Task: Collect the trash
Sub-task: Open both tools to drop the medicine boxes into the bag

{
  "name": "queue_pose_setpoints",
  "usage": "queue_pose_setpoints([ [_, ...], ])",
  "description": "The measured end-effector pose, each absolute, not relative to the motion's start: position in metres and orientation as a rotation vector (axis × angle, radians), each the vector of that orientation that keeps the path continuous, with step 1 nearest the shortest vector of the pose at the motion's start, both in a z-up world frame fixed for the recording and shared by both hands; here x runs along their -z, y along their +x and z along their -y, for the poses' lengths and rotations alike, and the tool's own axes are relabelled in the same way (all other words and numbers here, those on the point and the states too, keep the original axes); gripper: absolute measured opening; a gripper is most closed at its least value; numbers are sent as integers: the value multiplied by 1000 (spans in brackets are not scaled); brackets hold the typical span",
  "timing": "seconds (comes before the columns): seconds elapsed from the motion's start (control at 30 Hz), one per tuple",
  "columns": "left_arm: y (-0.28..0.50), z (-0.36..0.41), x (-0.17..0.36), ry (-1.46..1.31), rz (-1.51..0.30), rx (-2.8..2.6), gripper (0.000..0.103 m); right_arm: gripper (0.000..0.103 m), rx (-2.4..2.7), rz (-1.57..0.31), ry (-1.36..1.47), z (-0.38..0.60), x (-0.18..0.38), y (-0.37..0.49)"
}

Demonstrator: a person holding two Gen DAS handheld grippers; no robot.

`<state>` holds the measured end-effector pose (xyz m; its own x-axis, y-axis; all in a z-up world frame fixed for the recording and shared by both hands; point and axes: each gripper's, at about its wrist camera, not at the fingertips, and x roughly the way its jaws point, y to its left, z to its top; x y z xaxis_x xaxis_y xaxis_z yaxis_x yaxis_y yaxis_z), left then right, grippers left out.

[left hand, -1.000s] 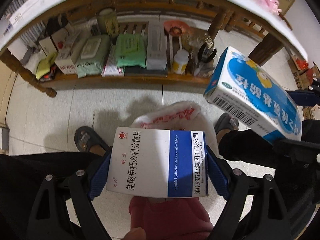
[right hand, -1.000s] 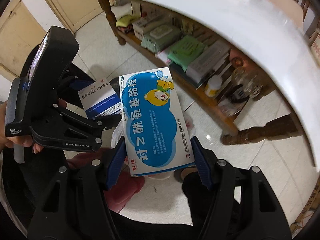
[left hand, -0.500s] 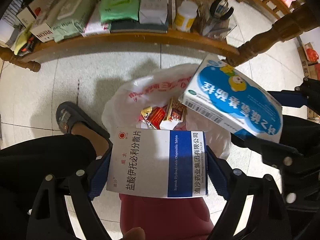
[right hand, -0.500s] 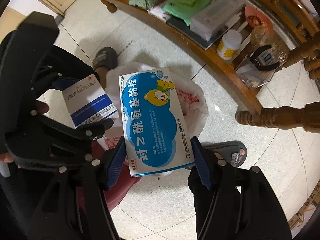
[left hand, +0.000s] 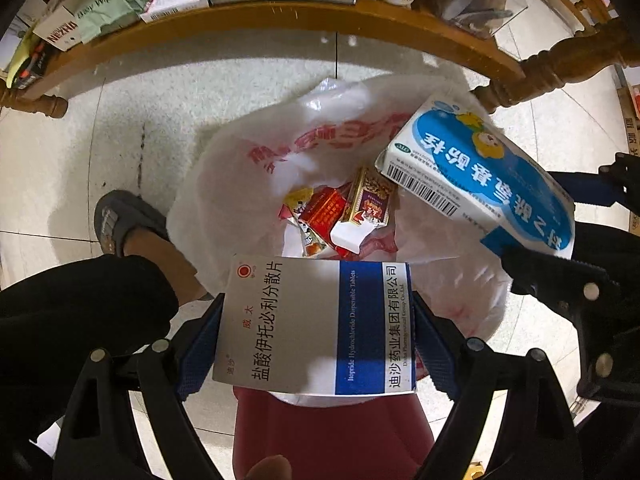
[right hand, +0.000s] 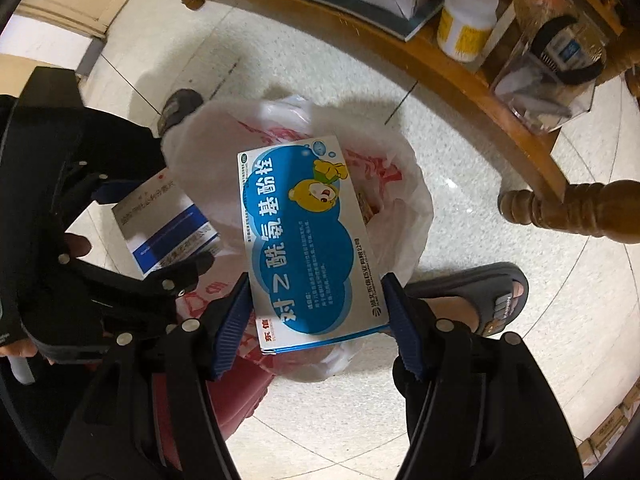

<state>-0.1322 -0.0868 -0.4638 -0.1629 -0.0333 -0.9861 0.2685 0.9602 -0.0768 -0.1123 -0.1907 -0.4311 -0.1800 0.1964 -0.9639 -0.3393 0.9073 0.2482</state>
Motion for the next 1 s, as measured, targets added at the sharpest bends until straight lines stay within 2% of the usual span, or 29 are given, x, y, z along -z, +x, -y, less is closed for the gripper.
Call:
queue_pose_setpoints([
  [0.27,-132,84,477,157,-1739,266,85,62,-496,-1709,-102,186,442,-105],
  [0.33,-132,84,479,165,-1739,262,86,62,-486,-1711,-113,185,446,-103],
  [0.37,-133,84,480,163,-1742,264,90,62,-480,-1713,-116,185,449,-102],
  [0.4,-134,83,480,163,-1741,265,94,64,-478,-1709,-114,186,450,-101],
  [0.43,-134,83,480,168,-1737,263,95,73,-478,-1706,-107,186,450,-100],
  [0.5,-134,82,478,171,-1736,262,95,85,-469,-1701,-103,187,449,-99],
  [1.0,-131,82,471,146,-1708,255,95,86,-472,-1679,-64,189,442,-98],
])
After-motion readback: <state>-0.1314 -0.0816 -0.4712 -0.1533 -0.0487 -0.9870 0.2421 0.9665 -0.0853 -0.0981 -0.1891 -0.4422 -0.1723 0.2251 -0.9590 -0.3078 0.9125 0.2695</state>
